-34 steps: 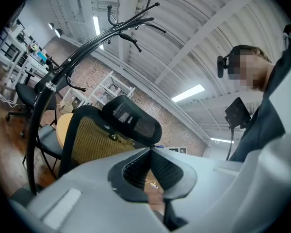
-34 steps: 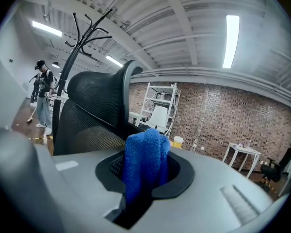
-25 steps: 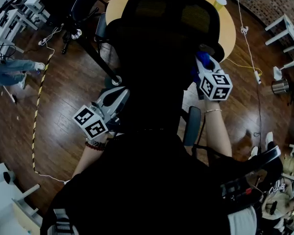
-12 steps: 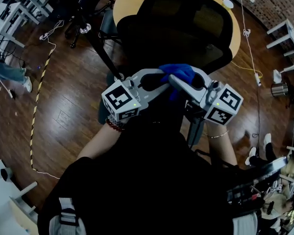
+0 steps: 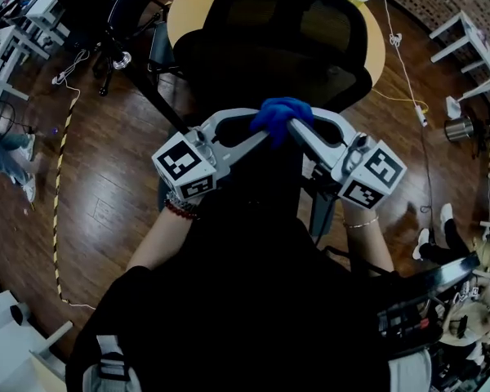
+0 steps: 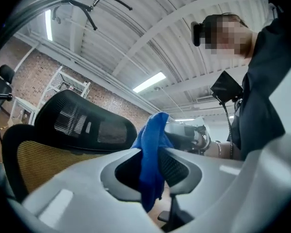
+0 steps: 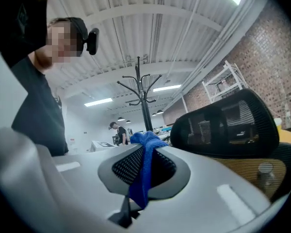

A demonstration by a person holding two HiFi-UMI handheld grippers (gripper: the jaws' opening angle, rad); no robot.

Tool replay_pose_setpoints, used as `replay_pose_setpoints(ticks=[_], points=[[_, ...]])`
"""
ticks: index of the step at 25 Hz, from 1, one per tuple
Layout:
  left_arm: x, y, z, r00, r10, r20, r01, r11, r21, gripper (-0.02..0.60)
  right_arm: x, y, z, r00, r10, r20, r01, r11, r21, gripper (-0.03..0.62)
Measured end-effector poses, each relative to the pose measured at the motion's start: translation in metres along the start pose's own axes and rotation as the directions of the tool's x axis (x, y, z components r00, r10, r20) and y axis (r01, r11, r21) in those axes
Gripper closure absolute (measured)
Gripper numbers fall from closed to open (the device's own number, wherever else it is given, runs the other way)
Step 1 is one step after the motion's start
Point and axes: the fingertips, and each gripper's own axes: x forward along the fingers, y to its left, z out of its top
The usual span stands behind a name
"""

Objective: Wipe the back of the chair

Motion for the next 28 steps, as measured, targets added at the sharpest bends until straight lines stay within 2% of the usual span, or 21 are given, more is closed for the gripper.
replay_pose_setpoints(ticks=[2,3,4,6,7,9,11,12,16,20,23,25,28], points=[[-0.002,0.007,-0.004,1.0,0.018,0.025,-0.017,0.999,-0.037,0.395,-0.01,-0.021,0.002,0.993,-0.107,0.046,0.106,0.994,0.011,0.566],[-0.004,0.012,-0.004,0.998,0.037,0.049,-0.034,0.997,-0.065,0.318,-0.022,-0.038,0.003,0.98,-0.184,0.079,0.182,0.983,0.035,0.567],[-0.007,0.017,-0.004,0.996,0.057,0.067,-0.051,0.995,-0.084,0.275,-0.038,-0.058,0.003,0.956,-0.274,0.104,0.268,0.961,0.065,0.568],[-0.012,0.024,-0.005,0.992,0.1,0.076,-0.093,0.992,-0.088,0.264,-0.076,-0.104,-0.008,0.884,-0.456,0.101,0.448,0.89,0.09,0.568],[-0.016,0.027,-0.005,0.989,0.125,0.074,-0.119,0.989,-0.084,0.264,-0.095,-0.128,-0.017,0.843,-0.534,0.074,0.53,0.846,0.062,0.568],[-0.028,0.033,-0.006,0.982,0.176,0.073,-0.169,0.981,-0.09,0.264,-0.126,-0.174,-0.038,0.754,-0.657,0.001,0.656,0.753,-0.056,0.567],[-0.043,0.036,-0.008,0.973,0.221,0.07,-0.213,0.971,-0.108,0.265,-0.147,-0.211,-0.053,0.675,-0.736,-0.052,0.722,0.673,-0.161,0.567],[-0.051,0.035,-0.01,0.969,0.239,0.063,-0.231,0.966,-0.114,0.268,-0.154,-0.224,-0.055,0.644,-0.763,-0.062,0.741,0.642,-0.196,0.567],[-0.08,0.028,-0.023,0.955,0.297,0.005,-0.296,0.951,-0.084,0.288,-0.161,-0.264,-0.052,0.551,-0.833,-0.056,0.779,0.537,-0.323,0.566],[-0.101,0.028,-0.022,0.936,0.351,0.013,-0.349,0.934,-0.079,0.291,-0.144,-0.286,-0.051,0.501,-0.865,-0.021,0.796,0.469,-0.382,0.566],[-0.117,0.031,-0.013,0.922,0.385,0.039,-0.381,0.921,-0.079,0.313,-0.138,-0.287,-0.05,0.479,-0.877,0.028,0.814,0.432,-0.387,0.566],[-0.131,0.036,-0.009,0.914,0.403,0.052,-0.398,0.914,-0.083,0.314,-0.128,-0.283,-0.052,0.492,-0.87,0.032,0.803,0.439,-0.402,0.568],[-0.15,0.047,-0.01,0.904,0.426,0.049,-0.421,0.903,-0.087,0.319,-0.093,-0.277,-0.059,0.531,-0.847,0.014,0.759,0.468,-0.452,0.567]])
